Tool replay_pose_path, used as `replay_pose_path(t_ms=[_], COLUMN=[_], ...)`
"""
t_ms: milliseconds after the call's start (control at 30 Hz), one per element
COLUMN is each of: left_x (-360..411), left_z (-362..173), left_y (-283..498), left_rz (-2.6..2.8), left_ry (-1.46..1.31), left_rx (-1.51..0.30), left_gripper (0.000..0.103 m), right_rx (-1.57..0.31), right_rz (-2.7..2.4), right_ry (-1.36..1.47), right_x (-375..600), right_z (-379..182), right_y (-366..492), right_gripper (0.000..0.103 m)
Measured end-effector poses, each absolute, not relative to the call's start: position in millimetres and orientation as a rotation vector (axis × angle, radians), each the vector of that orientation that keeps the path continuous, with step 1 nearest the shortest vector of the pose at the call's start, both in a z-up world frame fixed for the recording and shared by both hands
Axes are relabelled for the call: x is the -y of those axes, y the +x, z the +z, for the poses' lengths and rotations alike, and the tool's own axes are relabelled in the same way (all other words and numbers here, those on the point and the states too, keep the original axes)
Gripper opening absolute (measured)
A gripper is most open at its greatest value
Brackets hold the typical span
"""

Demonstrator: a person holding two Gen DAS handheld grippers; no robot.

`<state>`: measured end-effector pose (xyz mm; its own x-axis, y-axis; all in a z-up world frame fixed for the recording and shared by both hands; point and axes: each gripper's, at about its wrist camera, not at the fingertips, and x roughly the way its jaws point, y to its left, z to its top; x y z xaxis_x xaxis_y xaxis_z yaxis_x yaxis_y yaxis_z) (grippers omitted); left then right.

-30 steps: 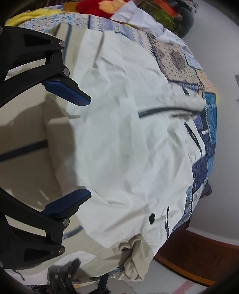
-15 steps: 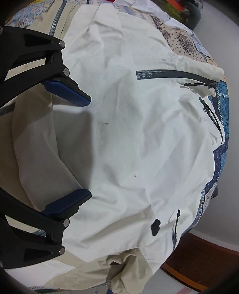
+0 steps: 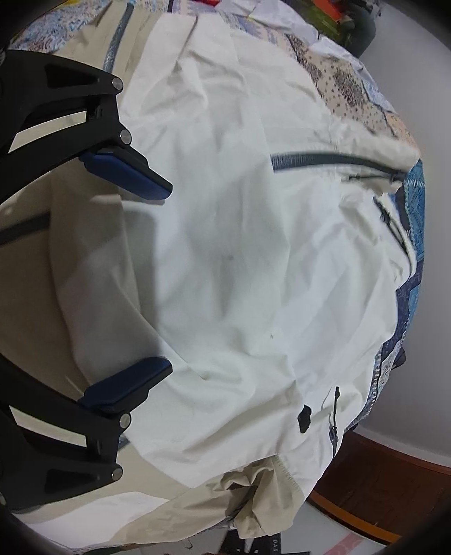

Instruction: Fold large clothes

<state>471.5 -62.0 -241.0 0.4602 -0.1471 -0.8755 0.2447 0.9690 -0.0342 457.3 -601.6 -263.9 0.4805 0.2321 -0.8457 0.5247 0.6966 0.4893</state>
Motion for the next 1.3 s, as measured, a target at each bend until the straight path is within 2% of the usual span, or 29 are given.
replay_pose_path(t_ms=[33, 133, 433, 600, 733, 867, 1033, 1133, 1300], left_x=[57.1, 39.9, -37.7, -91.3, -129.6, -164.6, -191.6, -197.9, -185.7], left_z=[-236.2, -218.4, -155.3, -138.2, -144.1, -157.8, -178.9, -188.3, -184.4], left_y=[468.3, 457.9, 415.6, 398.0, 377.8, 359.1, 345.7, 342.9, 356.4], left_rz=[-0.235, -0.217, -0.145, -0.093, -0.045, 0.002, 0.044, 0.058, 0.032], left_ry=[0.102, 0.099, 0.022, -0.019, -0.048, -0.089, -0.122, -0.126, -0.133], left_rx=[-1.054, -1.003, -0.842, -0.813, -0.825, -0.865, -0.921, -0.942, -0.956], left_gripper=[0.093, 0.093, 0.093, 0.093, 0.093, 0.093, 0.093, 0.093, 0.093], right_rx=[-1.082, -1.037, -0.876, -0.876, -0.958, -1.088, -1.272, -1.348, -1.252], right_rz=[-0.197, -0.161, 0.124, 0.31, 0.453, 0.515, 0.463, 0.46, 0.5], right_ry=[0.809, 0.749, 0.597, 0.524, 0.47, 0.365, 0.255, 0.193, 0.023], right_x=[597.6, 582.5, 475.9, 367.4, 279.3, 201.0, 158.9, 155.4, 171.4], right_z=[-258.3, -232.5, -105.1, -74.3, -95.4, -144.4, -222.0, -249.1, -225.5], right_y=[458.3, 461.7, 480.1, 482.8, 473.2, 460.6, 448.9, 438.8, 412.0], right_gripper=[0.016, 0.011, 0.008, 0.008, 0.008, 0.008, 0.009, 0.009, 0.009])
